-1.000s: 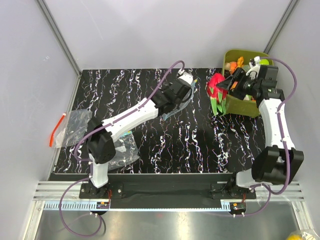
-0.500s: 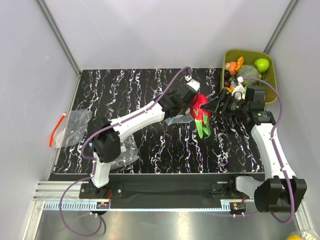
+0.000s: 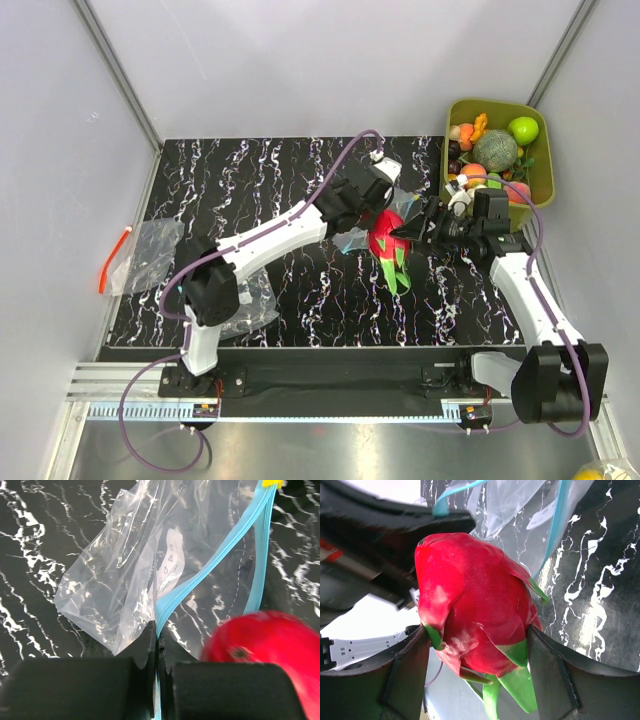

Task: Place the food in the zip-top bag and seal the zipper
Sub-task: Place the fake fruit in the zipper food storage bag.

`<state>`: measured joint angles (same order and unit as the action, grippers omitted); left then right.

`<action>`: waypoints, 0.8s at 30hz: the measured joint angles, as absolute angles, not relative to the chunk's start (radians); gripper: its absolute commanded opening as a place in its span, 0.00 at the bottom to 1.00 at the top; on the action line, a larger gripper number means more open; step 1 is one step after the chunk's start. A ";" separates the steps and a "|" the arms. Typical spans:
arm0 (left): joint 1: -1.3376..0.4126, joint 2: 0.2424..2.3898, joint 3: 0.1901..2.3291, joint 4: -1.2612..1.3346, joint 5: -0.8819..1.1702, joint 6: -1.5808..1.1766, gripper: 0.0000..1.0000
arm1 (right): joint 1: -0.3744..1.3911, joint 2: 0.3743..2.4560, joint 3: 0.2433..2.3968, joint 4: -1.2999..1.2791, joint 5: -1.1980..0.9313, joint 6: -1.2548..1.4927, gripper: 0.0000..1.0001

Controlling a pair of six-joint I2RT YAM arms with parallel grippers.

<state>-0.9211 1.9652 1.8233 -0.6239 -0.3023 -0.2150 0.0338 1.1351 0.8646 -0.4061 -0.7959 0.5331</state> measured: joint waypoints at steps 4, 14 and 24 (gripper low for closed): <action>-0.919 1.918 1.777 -0.590 -0.261 -0.213 0.00 | 0.039 1.182 0.846 -0.356 -0.806 0.559 0.28; -0.921 1.801 1.678 -0.520 -0.172 -0.184 0.00 | 0.044 1.285 0.837 -0.262 -0.805 0.640 0.29; -0.935 1.787 1.642 -0.503 -0.051 -0.176 0.00 | 0.045 1.319 0.846 -0.231 -0.792 0.673 0.29</action>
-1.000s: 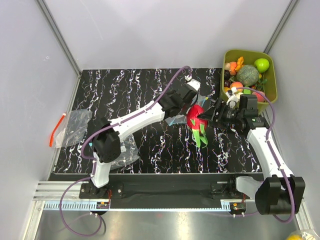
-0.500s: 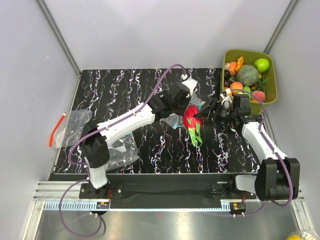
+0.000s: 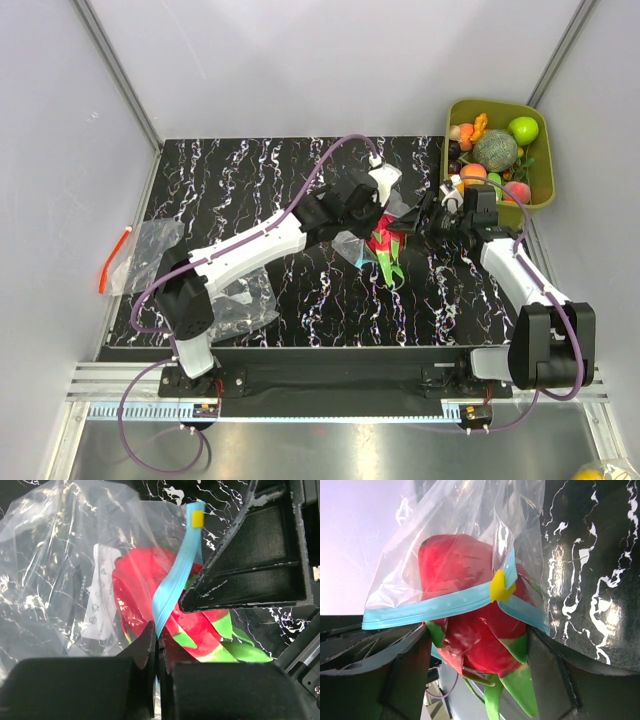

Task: Place the food in the zip-top bag and seal the zipper
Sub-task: Place the fake fruit in the zipper food storage bag.

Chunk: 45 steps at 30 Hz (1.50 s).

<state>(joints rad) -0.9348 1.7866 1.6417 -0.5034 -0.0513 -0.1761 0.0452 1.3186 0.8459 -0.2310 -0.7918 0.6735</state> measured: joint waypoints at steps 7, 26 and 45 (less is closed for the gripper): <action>-0.934 1.776 1.642 -0.503 0.052 -0.161 0.00 | 0.078 1.333 0.891 -0.278 -0.757 0.649 0.39; -0.806 1.760 1.576 -0.501 0.291 -0.293 0.00 | 0.092 1.242 1.045 -0.442 -0.670 0.591 0.66; -0.743 1.693 1.547 -0.505 0.265 -0.348 0.00 | 0.125 1.148 0.842 -0.546 -0.506 0.459 0.51</action>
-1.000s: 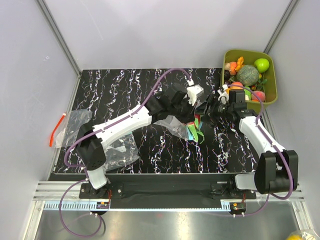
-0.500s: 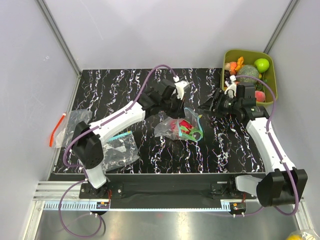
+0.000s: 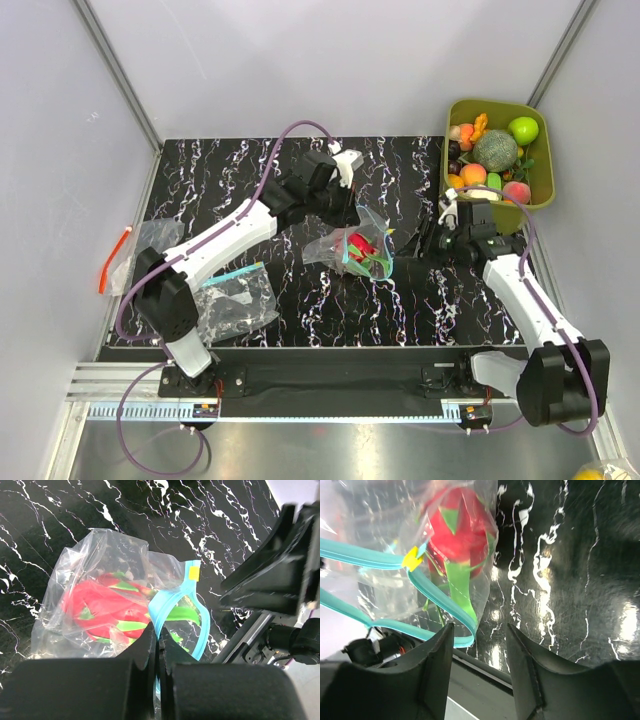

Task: Place the food in the zip-top bag and seal the zipper
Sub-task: Place the fake fruit in the zipper food storage bag.

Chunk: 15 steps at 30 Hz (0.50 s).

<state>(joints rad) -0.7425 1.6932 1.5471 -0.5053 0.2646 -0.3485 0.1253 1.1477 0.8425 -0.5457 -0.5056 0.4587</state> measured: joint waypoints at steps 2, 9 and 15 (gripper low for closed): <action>-0.743 1.693 1.547 -0.506 0.265 -0.350 0.00 | 0.144 1.148 0.821 -0.525 -0.505 0.459 0.51; -0.743 1.693 1.547 -0.505 0.262 -0.358 0.00 | 0.207 1.147 0.774 -0.439 -0.495 0.461 0.50; -0.743 1.693 1.547 -0.506 0.257 -0.360 0.00 | 0.227 1.151 0.758 -0.407 -0.467 0.460 0.34</action>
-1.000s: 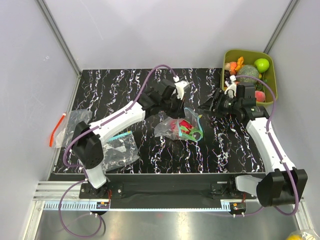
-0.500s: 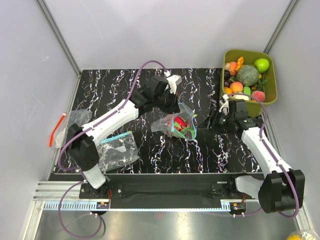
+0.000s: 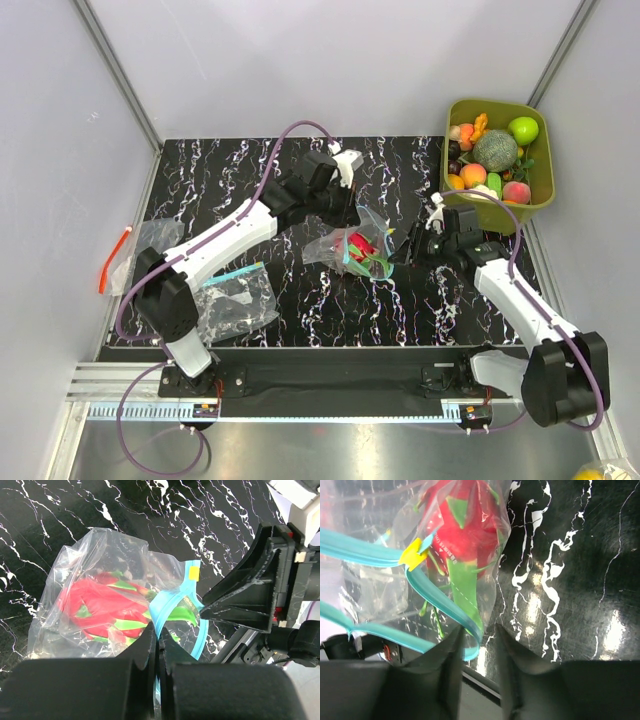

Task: Place the food in the zip-top bag and seal the zipper
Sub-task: Place the fake fruit in the zipper food storage bag, then adjust the zipper food storage bag at the center of the board.

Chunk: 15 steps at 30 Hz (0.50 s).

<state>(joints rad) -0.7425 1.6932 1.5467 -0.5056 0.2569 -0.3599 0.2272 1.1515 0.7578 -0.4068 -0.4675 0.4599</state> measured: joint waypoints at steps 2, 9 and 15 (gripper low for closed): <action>-0.743 1.693 1.547 -0.506 0.254 -0.361 0.00 | 0.231 1.166 0.758 -0.395 -0.460 0.460 0.26; -0.738 1.693 1.549 -0.529 0.229 -0.359 0.00 | 0.257 1.226 0.815 -0.453 -0.429 0.442 0.00; -0.737 1.689 1.570 -0.570 0.171 -0.356 0.00 | 0.270 1.230 1.147 -0.591 -0.422 0.432 0.00</action>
<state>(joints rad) -0.7368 1.6894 1.5703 -0.5705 0.1715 -0.3561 0.2699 1.2297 1.1473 -0.5907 -0.4225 0.4320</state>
